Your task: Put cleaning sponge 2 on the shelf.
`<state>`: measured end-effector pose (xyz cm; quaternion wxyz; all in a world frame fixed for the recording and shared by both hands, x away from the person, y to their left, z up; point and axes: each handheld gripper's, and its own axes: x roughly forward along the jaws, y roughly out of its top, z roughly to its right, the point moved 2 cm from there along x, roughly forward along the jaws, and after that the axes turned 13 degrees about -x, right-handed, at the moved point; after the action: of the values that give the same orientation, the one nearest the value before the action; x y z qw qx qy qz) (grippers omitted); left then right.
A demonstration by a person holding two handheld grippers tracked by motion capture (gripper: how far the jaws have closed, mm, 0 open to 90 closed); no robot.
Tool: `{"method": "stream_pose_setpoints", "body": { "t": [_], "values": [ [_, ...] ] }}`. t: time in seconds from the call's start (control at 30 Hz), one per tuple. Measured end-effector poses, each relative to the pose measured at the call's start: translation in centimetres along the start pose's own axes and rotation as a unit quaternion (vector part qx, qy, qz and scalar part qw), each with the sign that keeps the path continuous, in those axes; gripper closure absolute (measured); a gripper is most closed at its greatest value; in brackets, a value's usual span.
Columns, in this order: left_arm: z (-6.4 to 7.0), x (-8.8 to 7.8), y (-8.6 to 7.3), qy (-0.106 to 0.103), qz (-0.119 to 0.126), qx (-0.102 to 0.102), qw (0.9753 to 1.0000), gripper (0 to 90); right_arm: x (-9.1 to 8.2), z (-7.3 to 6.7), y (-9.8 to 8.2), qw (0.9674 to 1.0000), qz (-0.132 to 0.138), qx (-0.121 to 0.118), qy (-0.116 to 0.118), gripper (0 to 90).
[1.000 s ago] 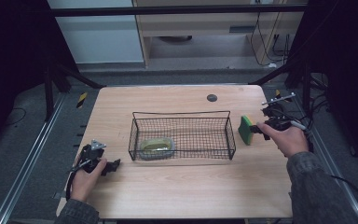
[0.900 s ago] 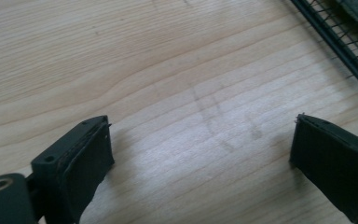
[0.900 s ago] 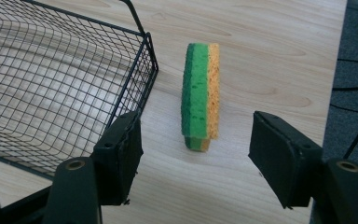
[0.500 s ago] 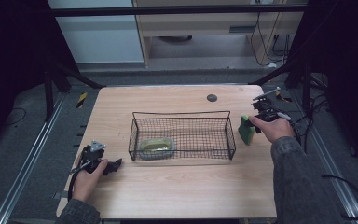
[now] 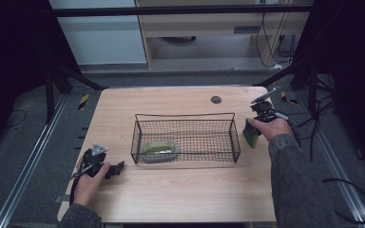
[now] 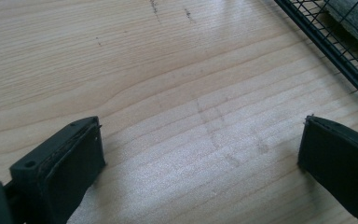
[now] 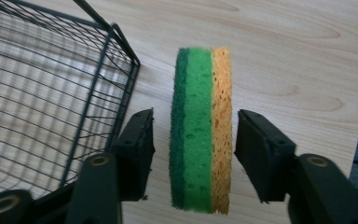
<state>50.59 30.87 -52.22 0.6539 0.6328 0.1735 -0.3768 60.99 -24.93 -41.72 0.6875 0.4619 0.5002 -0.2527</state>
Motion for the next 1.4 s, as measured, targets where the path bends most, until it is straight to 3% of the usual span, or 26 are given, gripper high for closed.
{"method": "stream_pose_setpoints", "body": {
  "t": [0.03,0.1,0.27,0.4,0.57,0.87,0.97,1.4],
  "values": [
    [0.0,0.0,0.0,0.0,0.0,0.0,1.0,0.0,0.4,0.0,0.0,0.9999,-0.009,-0.001,-0.007,58.4],
    [0.0,0.0,0.0,0.001,0.0,0.0,1.0,0.0,0.5,0.1,0.1,0.9999,-0.011,-0.001,-0.004,63.2],
    [0.0,0.0,0.0,0.0,0.0,0.0,1.0,0.0,-0.3,0.1,0.1,1.0,0.009,-0.002,-0.003,64.7],
    [0.0,0.0,0.0,0.001,0.0,-0.001,1.0,0.0,-2.3,-0.2,-0.1,0.999,0.044,-0.002,-0.008,64.6],
    [0.0,0.0,0.0,0.0,0.001,-0.001,1.0,0.0,-5.6,-1.0,-0.6,0.9954,0.094,-0.014,-0.01,64.4],
    [0.0,-0.2,-0.2,0.003,0.0,-0.002,1.0,0.0,-9.9,-2.8,-0.9,0.9899,0.135,-0.043,-0.004,64.4],
    [0.0,-0.2,-0.2,0.002,0.0,-0.001,1.0,0.0,-10.6,-3.2,-0.6,0.9879,0.147,-0.048,0.002,64.5],
    [0.0,-0.2,-0.2,0.001,0.0,-0.002,1.0,0.0,-11.4,-6.2,1.0,0.9845,0.156,-0.08,0.008,64.5]
  ]
}}
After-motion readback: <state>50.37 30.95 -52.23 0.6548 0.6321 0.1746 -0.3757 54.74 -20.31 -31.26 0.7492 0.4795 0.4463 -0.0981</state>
